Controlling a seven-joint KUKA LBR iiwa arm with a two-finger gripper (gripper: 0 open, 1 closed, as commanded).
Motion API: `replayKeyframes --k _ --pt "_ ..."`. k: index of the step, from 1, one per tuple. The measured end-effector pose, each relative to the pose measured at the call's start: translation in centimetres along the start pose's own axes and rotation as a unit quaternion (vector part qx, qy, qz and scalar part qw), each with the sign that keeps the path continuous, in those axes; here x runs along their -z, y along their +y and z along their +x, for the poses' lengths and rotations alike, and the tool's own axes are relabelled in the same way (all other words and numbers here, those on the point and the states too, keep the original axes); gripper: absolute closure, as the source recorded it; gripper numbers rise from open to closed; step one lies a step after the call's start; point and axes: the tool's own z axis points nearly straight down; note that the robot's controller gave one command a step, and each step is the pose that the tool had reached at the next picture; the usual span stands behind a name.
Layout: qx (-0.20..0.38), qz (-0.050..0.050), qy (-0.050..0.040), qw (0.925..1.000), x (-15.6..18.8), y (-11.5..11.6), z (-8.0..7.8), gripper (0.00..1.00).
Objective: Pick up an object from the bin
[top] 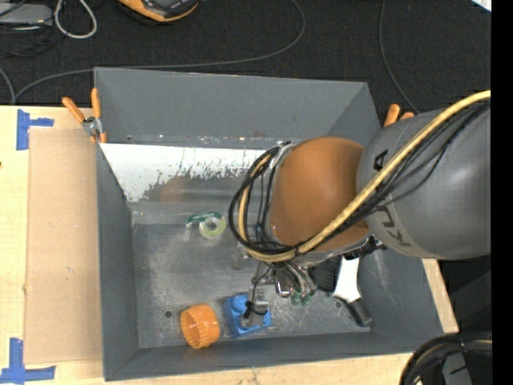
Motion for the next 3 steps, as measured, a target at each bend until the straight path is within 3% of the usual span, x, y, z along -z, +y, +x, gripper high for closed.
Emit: replayKeyframes --k 1,2,3 --pt "0.000 0.000 0.0000 1.0000 0.0 0.0 0.0 0.00" --pt "0.158 0.000 -0.0014 0.9875 -5.0 -5.4 -6.4 0.00" --pt "0.016 0.000 0.0014 0.9999 -6.9 -0.7 -0.5 0.00"
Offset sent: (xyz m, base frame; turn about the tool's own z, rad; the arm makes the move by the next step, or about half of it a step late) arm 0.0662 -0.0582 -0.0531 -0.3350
